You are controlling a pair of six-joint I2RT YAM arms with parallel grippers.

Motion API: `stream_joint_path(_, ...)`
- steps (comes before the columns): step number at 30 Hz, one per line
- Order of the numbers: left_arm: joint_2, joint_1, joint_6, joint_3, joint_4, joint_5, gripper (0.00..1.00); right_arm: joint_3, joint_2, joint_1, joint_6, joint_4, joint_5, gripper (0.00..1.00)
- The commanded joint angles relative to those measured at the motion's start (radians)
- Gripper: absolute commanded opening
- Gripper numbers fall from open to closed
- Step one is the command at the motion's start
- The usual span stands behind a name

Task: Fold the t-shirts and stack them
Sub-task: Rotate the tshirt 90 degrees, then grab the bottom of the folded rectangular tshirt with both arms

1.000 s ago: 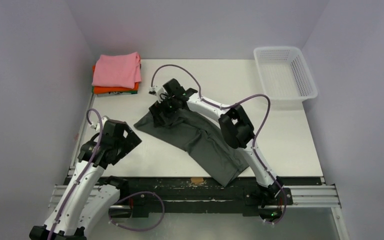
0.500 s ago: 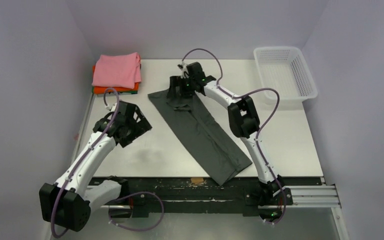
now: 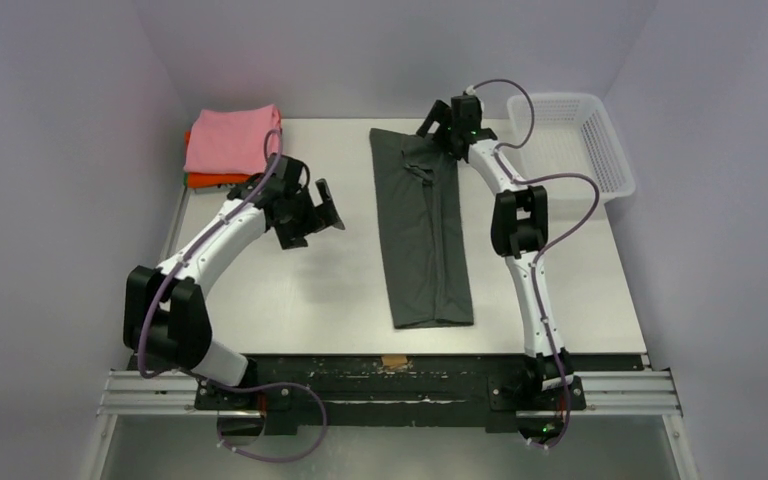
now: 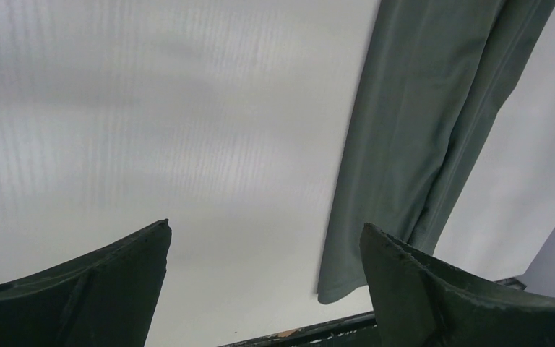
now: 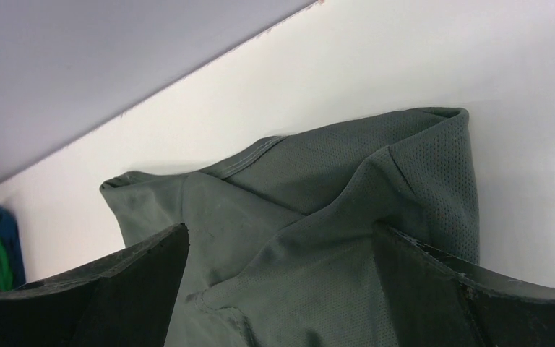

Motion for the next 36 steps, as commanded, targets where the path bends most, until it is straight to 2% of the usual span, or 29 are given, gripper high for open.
stream_joint_path(1,0.064,-0.067,0.107,0.079,-0.007,0.106,1.00,0.025,0.021,-0.035,0.022,-0.093,0.094,0.99)
stream_joint_path(6,0.074,-0.199,0.112,0.060,-0.028,0.113,1.00,0.032,-0.122,-0.004,-0.159,-0.054,-0.061,0.99)
stream_joint_path(10,0.033,-0.303,0.041,-0.022,-0.007,0.087,0.96,-0.100,-0.343,0.038,-0.269,-0.067,-0.091,0.99)
stream_joint_path(12,0.017,-0.369,-0.004,-0.071,0.014,0.073,0.95,-0.245,-0.496,0.059,-0.301,-0.084,-0.089,0.99)
stream_joint_path(15,0.018,-0.485,-0.068,-0.108,0.029,0.002,0.92,-0.610,-0.761,0.091,-0.305,-0.035,-0.008,0.99)
stream_joint_path(18,0.051,-0.574,-0.122,-0.120,0.055,-0.038,0.88,-0.990,-1.004,0.108,-0.233,-0.025,0.042,0.97)
stream_joint_path(21,0.090,-0.627,-0.151,-0.103,0.063,-0.062,0.87,-1.237,-1.195,0.111,-0.157,-0.075,0.069,0.94)
stream_joint_path(23,0.121,-0.647,-0.159,-0.096,0.079,-0.079,0.85,-1.357,-1.281,0.118,-0.138,-0.098,0.072,0.92)
stream_joint_path(29,0.229,-0.662,-0.153,-0.064,0.104,-0.040,0.75,-1.580,-1.480,0.129,-0.135,-0.256,0.095,0.87)
stream_joint_path(36,0.279,-0.690,-0.175,-0.056,0.136,-0.055,0.67,-1.819,-1.583,0.135,-0.130,-0.246,-0.075,0.76)
